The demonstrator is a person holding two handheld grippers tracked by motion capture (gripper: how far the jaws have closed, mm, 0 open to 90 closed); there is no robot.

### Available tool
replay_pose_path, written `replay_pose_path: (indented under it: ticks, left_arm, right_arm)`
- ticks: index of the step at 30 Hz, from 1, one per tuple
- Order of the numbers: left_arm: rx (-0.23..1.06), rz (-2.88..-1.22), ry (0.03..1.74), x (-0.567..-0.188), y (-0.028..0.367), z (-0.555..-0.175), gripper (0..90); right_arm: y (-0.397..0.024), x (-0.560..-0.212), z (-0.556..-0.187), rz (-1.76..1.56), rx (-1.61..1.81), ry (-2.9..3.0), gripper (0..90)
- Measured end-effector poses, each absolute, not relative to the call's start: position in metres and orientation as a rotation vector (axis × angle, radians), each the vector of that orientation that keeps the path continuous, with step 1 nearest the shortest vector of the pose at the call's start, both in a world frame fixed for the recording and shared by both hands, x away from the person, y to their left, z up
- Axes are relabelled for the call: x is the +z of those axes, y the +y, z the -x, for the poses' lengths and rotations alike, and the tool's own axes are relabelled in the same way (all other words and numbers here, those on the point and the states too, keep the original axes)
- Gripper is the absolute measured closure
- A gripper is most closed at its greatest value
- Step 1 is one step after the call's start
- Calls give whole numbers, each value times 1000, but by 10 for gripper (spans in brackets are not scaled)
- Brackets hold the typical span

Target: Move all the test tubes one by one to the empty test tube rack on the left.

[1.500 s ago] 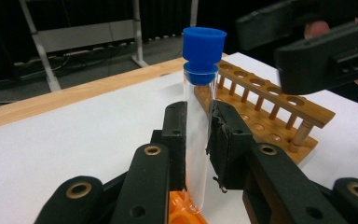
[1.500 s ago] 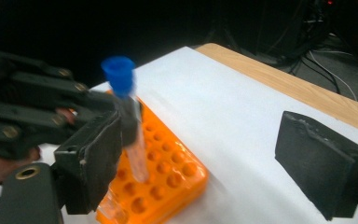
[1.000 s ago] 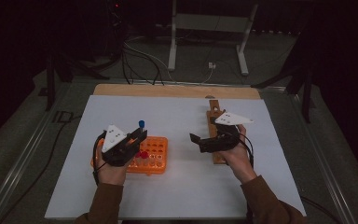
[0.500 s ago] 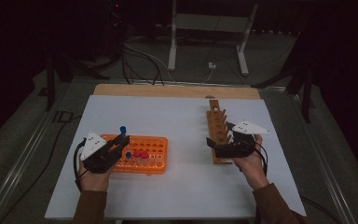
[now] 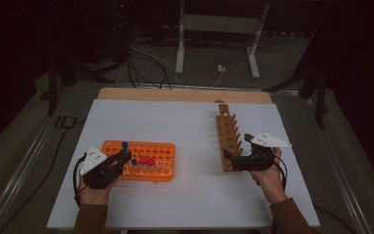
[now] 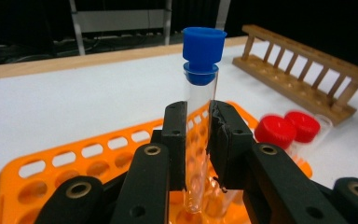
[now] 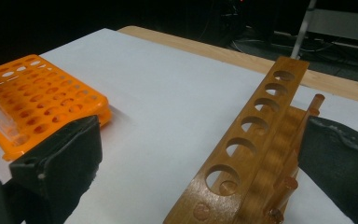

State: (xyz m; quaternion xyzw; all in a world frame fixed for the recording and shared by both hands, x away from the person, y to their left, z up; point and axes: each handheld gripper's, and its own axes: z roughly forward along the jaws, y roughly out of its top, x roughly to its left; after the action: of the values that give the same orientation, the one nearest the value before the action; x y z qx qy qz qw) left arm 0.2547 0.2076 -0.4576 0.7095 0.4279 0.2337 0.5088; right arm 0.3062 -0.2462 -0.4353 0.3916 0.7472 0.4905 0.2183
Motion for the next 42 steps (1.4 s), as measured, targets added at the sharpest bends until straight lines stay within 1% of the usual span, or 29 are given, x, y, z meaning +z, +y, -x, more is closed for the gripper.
replay_pose_path:
  ticks: [6, 11, 19, 25, 26, 28, 30, 35, 39, 42]
  left_arm:
    - [563, -1784, 1041, -464, 207, -251, 774]
    - [548, -1903, 1036, -475, 206, -247, 775]
    - [545, -1978, 1042, -482, 204, -248, 778]
    - [530, -1966, 1051, -483, 205, -248, 764]
    - [527, -1959, 1055, -483, 205, -248, 743]
    - [532, -1928, 1049, -480, 207, -247, 657]
    - [534, -1887, 1036, -475, 211, -246, 589]
    - [576, -1802, 1030, -466, 219, -243, 466]
    - [604, -1706, 1036, -459, 223, -242, 403]
    - [627, -1642, 1051, -455, 225, -242, 327]
  right_arm:
    - [-248, -438, -302, -1092, 1370, 2065, 3]
    - [-253, -440, -297, -1095, 1375, 2058, 3]
    - [-261, -449, -290, -1109, 1357, 2055, 3]
    - [-263, -453, -285, -1102, 1335, 2044, 3]
    - [-264, -453, -284, -1101, 1336, 2037, 3]
    - [-266, -453, -282, -1093, 1345, 2027, 3]
    - [-268, -455, -281, -1091, 1352, 2018, 3]
    - [-277, -458, -277, -1109, 1376, 1986, 3]
    - [-282, -459, -275, -1108, 1393, 1968, 3]
    - [-283, -461, -273, -1103, 1407, 1959, 3]
